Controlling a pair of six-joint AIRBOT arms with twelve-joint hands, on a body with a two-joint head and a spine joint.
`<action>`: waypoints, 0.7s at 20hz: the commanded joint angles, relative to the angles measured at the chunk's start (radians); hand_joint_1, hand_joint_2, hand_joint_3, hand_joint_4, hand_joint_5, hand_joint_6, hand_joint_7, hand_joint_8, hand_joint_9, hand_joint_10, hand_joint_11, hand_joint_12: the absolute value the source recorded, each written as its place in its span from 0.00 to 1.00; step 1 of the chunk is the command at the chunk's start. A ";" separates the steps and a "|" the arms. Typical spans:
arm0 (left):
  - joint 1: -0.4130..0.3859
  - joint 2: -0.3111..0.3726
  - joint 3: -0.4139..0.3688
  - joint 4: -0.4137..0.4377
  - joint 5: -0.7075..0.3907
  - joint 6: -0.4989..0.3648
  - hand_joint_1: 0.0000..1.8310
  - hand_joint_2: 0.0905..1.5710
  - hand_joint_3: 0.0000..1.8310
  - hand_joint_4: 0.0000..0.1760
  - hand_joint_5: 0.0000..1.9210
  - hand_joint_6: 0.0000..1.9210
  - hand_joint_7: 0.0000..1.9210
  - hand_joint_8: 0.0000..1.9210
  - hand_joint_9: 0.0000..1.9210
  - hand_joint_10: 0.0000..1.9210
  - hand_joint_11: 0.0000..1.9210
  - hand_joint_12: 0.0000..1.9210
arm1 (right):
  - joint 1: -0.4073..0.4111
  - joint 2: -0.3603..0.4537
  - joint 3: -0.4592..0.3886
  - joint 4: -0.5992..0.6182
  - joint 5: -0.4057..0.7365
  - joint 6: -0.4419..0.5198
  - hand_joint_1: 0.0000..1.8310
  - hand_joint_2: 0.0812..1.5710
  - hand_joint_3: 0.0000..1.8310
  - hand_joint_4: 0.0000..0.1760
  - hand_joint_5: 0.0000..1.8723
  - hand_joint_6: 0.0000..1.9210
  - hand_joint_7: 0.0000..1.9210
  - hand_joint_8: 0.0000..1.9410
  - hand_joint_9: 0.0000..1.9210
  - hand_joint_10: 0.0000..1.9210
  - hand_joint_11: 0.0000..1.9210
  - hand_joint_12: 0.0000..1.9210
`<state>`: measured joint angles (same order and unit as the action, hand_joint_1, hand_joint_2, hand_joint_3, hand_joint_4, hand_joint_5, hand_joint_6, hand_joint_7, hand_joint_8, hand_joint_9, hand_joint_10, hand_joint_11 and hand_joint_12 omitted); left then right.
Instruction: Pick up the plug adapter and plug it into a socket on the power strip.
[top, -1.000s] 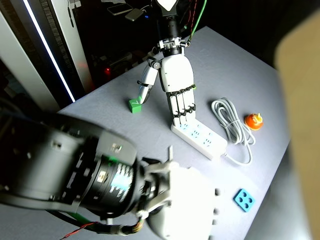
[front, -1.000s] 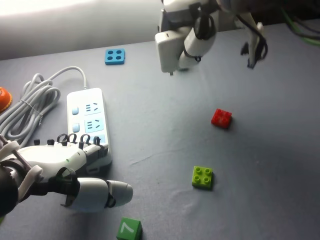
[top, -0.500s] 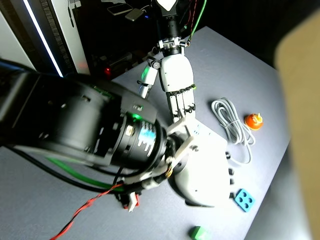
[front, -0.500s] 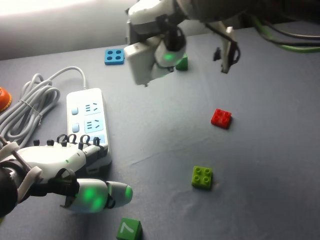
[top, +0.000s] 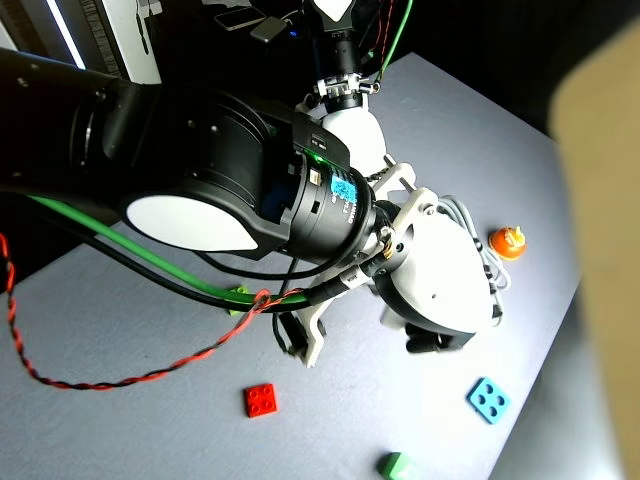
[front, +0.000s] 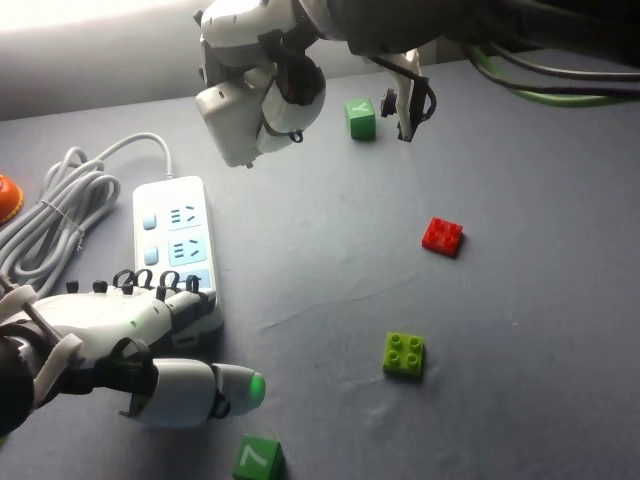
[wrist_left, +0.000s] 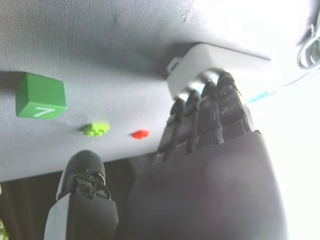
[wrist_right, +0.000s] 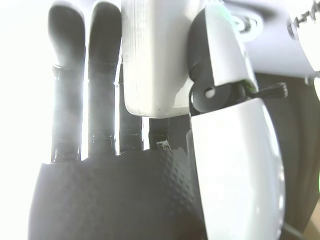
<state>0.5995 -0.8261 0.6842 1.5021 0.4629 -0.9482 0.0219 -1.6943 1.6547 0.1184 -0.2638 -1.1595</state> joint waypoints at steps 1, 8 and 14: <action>0.007 -0.002 -0.009 -0.018 -0.036 -0.010 0.00 0.71 0.00 0.00 0.00 0.00 0.01 0.00 0.00 0.00 0.00 0.00 | 0.014 -0.004 0.000 0.008 0.138 0.019 0.69 0.70 0.00 0.00 0.53 0.42 0.52 0.61 0.49 0.58 0.45 0.73; 0.016 0.004 -0.013 -0.018 -0.033 -0.013 0.00 0.71 0.00 0.00 0.00 0.00 0.01 0.00 0.00 0.00 0.00 0.00 | 0.003 -0.132 0.150 0.007 0.082 0.134 0.68 0.71 0.00 0.00 0.49 0.46 0.51 0.63 0.48 0.58 0.44 0.73; 0.020 0.005 -0.013 -0.018 -0.032 -0.013 0.00 0.71 0.00 0.00 0.00 0.00 0.00 0.00 0.00 0.00 0.00 0.00 | -0.024 -0.181 0.174 0.007 0.104 0.140 0.68 0.71 0.00 0.00 0.50 0.45 0.50 0.64 0.47 0.60 0.44 0.74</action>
<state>0.6117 -0.8200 0.6800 1.5070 0.4591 -0.9520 -0.0185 -1.8820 1.8290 0.1181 -0.2741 -1.0241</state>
